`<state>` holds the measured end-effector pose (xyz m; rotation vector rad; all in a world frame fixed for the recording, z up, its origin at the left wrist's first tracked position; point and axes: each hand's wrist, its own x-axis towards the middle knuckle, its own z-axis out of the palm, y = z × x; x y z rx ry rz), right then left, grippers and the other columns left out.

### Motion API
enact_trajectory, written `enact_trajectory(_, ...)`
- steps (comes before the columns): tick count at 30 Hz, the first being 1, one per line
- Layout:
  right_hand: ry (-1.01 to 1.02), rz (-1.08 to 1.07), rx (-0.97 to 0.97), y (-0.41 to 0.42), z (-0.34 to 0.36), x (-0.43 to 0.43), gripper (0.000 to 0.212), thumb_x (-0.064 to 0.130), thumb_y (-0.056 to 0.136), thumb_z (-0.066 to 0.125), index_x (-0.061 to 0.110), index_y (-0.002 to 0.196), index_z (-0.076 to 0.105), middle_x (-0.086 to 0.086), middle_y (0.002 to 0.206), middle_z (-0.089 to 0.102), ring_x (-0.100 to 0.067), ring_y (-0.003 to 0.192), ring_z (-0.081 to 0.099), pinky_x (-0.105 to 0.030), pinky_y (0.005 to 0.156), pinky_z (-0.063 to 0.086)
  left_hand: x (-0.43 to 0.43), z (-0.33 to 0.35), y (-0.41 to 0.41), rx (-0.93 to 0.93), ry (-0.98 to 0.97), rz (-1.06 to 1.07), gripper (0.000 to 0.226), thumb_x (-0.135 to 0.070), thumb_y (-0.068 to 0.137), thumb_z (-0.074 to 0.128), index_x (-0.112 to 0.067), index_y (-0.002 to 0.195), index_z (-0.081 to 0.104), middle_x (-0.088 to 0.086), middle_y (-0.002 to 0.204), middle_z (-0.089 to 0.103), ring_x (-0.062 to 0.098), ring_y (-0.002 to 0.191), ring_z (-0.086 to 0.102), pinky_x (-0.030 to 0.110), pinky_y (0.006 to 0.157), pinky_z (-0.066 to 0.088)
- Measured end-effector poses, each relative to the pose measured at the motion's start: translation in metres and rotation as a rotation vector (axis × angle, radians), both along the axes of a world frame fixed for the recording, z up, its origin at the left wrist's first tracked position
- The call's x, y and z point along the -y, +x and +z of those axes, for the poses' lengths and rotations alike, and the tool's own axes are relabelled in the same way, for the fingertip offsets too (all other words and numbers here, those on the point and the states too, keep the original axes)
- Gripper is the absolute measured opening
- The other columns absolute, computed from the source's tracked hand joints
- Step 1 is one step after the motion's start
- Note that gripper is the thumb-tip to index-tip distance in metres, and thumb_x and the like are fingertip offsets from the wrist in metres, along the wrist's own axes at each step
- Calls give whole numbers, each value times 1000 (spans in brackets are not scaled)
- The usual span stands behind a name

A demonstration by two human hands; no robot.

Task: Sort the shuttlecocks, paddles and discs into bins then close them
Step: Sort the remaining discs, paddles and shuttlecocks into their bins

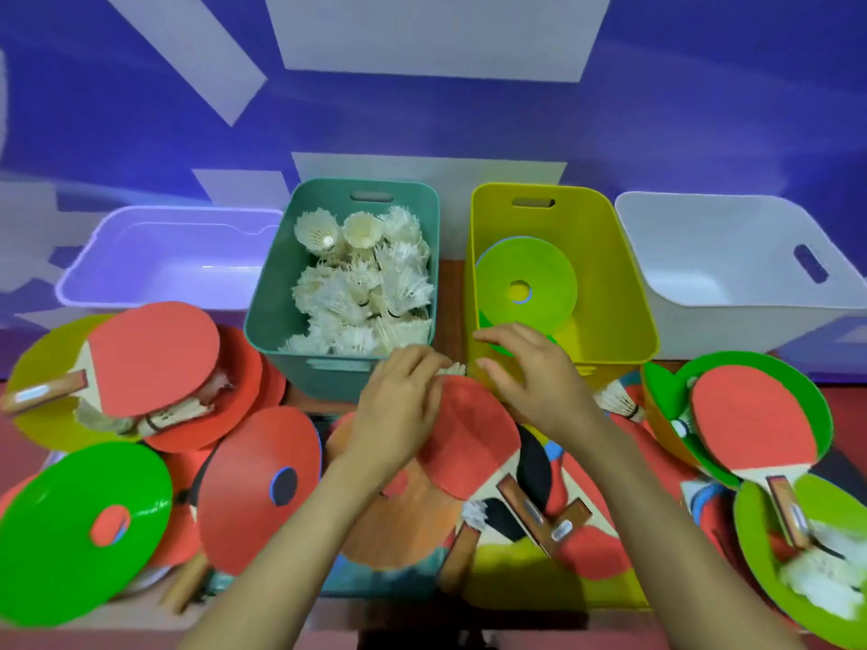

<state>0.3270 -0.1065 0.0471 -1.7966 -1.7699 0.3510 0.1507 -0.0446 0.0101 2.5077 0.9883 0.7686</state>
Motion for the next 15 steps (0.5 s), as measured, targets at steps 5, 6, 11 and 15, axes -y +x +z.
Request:
enact_trajectory(5,-204,35,-11,13,-39,46,32,19,89,61,11,120,58,-6,117,59,-23,111,54,-32,95,41,46,-41,-3,-128,-188,55,24,-19,84,47,-14,102,63,3,103,58,26,94,57,43,81,48)
enact_trajectory(6,-281,22,-3,14,-49,51,36,20,89,61,12,124,55,-6,120,56,-23,114,52,-32,96,40,54,-48,-5,-143,-221,79,23,-15,84,50,-13,103,63,3,104,58,26,96,57,43,83,48)
enact_trajectory(11,-595,-7,-3,9,-83,74,59,31,86,64,14,137,38,-7,135,42,-25,127,40,-35,104,36,88,-64,-8,-139,-302,239,22,-9,83,56,-7,104,62,8,112,55,29,106,52,38,91,44)
enact_trajectory(15,-667,-27,-12,-1,-98,82,64,25,82,67,11,134,33,-13,129,38,-30,121,43,-36,97,40,102,-70,-2,-94,-299,264,25,-4,74,57,-3,98,65,17,115,54,37,102,56,45,89,48)
